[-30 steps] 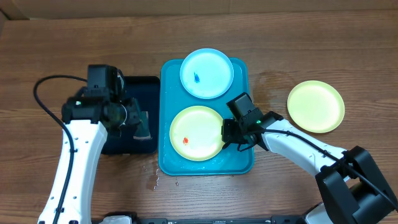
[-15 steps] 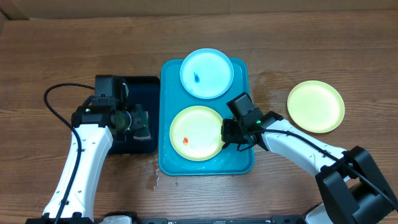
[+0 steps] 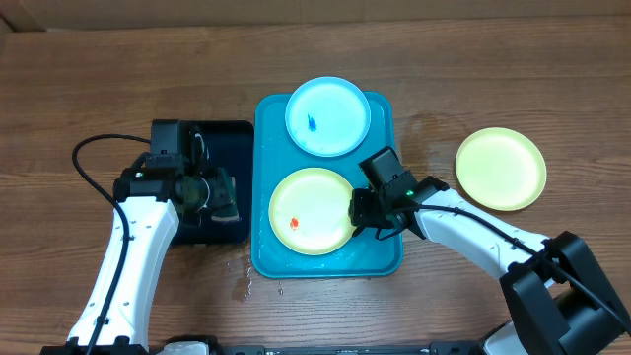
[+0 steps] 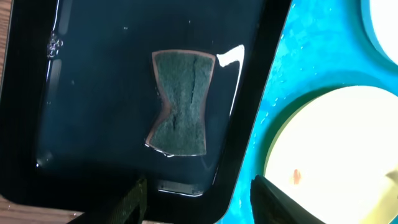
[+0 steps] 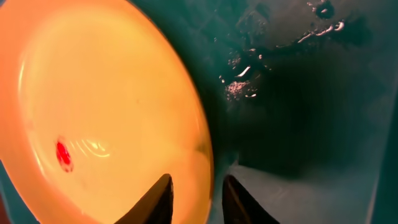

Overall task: Clean dirty plates on tray and stack at the side
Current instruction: 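Lower the left gripper to the black tray and grasp the green sponge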

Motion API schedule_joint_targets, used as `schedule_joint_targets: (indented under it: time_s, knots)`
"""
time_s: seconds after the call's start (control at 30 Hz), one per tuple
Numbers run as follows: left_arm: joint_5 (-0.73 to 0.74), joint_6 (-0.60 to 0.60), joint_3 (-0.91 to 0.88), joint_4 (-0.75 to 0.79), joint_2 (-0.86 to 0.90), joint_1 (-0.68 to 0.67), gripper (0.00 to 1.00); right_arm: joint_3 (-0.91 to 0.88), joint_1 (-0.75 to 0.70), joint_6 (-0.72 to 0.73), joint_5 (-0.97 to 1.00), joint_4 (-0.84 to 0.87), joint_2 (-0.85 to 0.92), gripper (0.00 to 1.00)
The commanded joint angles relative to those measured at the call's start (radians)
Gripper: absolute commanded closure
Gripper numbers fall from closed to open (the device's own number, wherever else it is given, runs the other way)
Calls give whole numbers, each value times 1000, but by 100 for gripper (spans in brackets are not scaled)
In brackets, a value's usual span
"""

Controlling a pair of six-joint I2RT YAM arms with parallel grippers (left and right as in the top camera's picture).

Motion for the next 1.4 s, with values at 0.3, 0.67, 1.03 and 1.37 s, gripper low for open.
schedule_joint_targets:
  time_s: [0.3, 0.67, 1.03, 1.37]
  knots:
    - [-14, -1, -20, -18, 83, 3, 53, 11, 3, -8, 1, 6, 23, 90]
    - [-14, 86, 11, 66, 287, 5, 62, 11, 3, -8, -1, 5, 23, 90]
    - [-80, 108, 36, 145, 312, 3, 62, 11, 3, -8, -1, 6, 23, 90]
    - [-9, 156, 36, 172, 380, 3, 68, 11, 3, -8, -1, 6, 23, 90]
